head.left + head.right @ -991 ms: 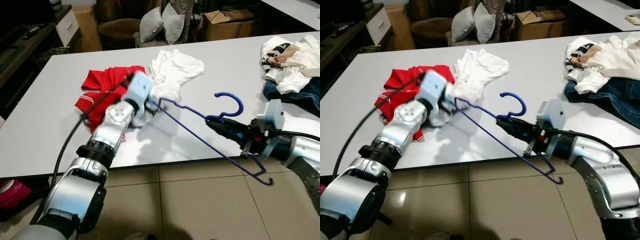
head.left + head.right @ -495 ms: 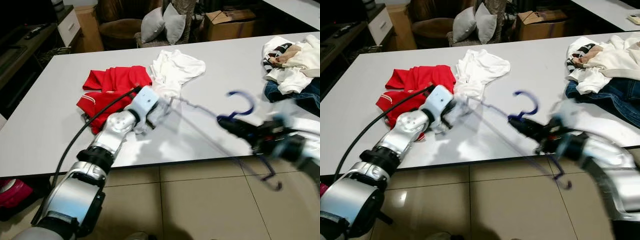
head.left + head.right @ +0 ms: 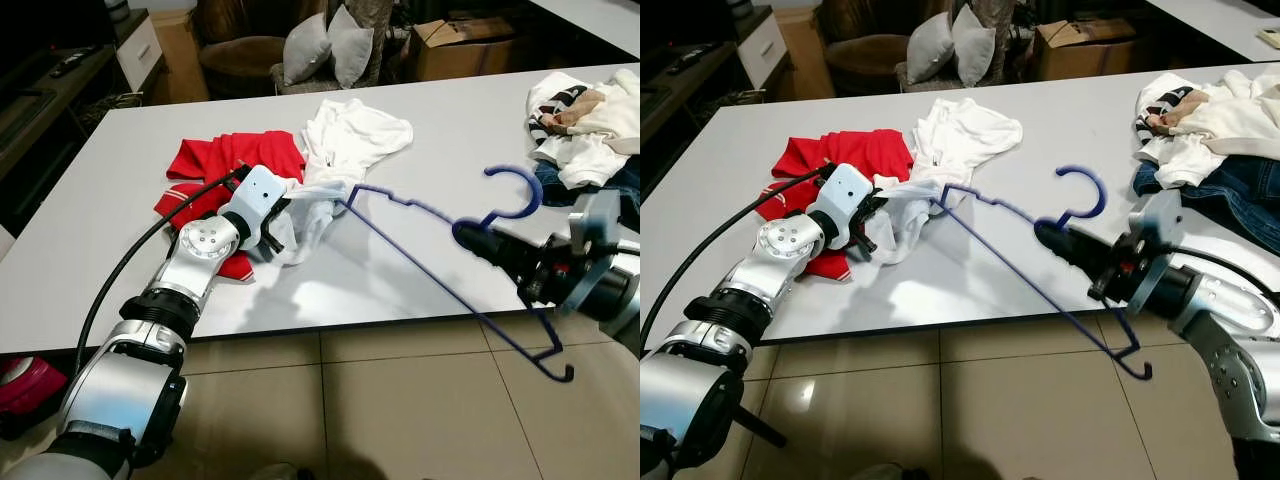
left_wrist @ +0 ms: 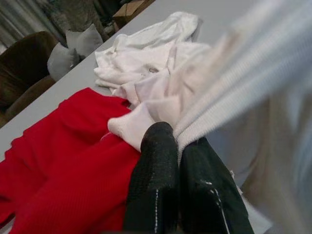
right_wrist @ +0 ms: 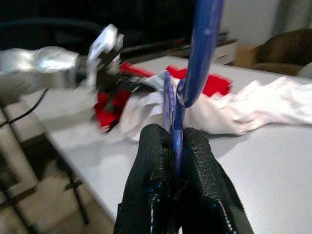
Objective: Hang hanger
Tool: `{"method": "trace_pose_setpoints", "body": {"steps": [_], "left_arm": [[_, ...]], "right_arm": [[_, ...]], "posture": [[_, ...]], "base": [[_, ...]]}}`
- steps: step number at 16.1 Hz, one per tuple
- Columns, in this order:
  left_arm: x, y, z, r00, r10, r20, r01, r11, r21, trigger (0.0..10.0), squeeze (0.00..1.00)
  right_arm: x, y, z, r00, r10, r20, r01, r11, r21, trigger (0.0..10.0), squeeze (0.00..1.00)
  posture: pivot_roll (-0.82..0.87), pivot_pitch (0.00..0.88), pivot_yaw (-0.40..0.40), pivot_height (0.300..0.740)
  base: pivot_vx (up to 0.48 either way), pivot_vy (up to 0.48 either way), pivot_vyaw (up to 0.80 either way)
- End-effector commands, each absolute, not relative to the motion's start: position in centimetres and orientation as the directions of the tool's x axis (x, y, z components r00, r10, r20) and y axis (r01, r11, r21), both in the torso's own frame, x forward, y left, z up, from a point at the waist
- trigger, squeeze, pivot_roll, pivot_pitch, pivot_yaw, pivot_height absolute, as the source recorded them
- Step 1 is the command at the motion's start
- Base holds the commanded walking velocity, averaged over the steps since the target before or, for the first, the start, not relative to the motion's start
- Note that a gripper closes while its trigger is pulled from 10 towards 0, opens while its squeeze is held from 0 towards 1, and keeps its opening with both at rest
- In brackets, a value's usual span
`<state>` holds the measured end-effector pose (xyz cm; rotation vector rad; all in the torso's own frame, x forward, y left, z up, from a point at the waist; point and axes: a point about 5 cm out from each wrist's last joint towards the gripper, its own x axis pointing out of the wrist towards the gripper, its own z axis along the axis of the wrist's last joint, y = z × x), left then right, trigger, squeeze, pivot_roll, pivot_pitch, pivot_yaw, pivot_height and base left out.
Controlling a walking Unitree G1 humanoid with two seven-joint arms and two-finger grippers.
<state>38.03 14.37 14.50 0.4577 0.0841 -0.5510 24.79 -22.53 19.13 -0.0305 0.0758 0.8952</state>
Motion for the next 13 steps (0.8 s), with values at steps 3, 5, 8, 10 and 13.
{"method": "trace_pose_setpoints", "body": {"steps": [3, 5, 8, 10, 13], "left_arm": [[38.4, 13.1, 17.8, 0.798, -0.594, -0.100, 0.580, 0.713, 0.393, 0.0, 0.00], [38.4, 12.1, 19.1, 0.770, -0.634, -0.072, 0.606, 0.692, 0.392, 0.0, 0.00], [38.0, 10.7, 21.4, 0.681, -0.731, -0.051, 0.686, 0.612, 0.394, 0.0, 0.00], [37.7, 10.2, 21.7, 0.641, -0.764, -0.070, 0.720, 0.568, 0.398, 0.0, 0.00], [36.9, 9.0, 22.1, 0.579, -0.805, -0.130, 0.760, 0.475, 0.443, 0.0, 0.00]], "right_arm": [[24.3, -21.3, 18.8, 0.521, 0.841, -0.149, -0.851, 0.525, -0.012, 10.0, 0.00], [24.5, -21.0, 18.9, 0.504, 0.849, -0.159, -0.862, 0.507, -0.027, 10.0, 0.00], [25.0, -20.7, 18.9, 0.500, 0.845, -0.191, -0.865, 0.496, -0.070, 10.0, 0.00], [25.3, -20.5, 18.9, 0.511, 0.838, -0.192, -0.859, 0.506, -0.081, 10.0, 0.00], [26.0, -19.8, 19.7, 0.510, 0.844, -0.164, -0.860, 0.497, -0.117, 10.0, 0.00]], "posture": [[-0.16, 0.000, 0.115, 0.740], [-0.16, 0.000, 0.115, 0.740], [-0.16, 0.000, 0.114, 0.740], [-0.16, 0.000, 0.114, 0.740], [-0.15, 0.000, 0.115, 0.740]], "base": [[0.000, 0.000, 0.00], [0.000, 0.000, 0.00], [0.000, 0.000, 0.00], [0.000, 0.000, 0.00], [0.000, 0.000, 0.00]]}}
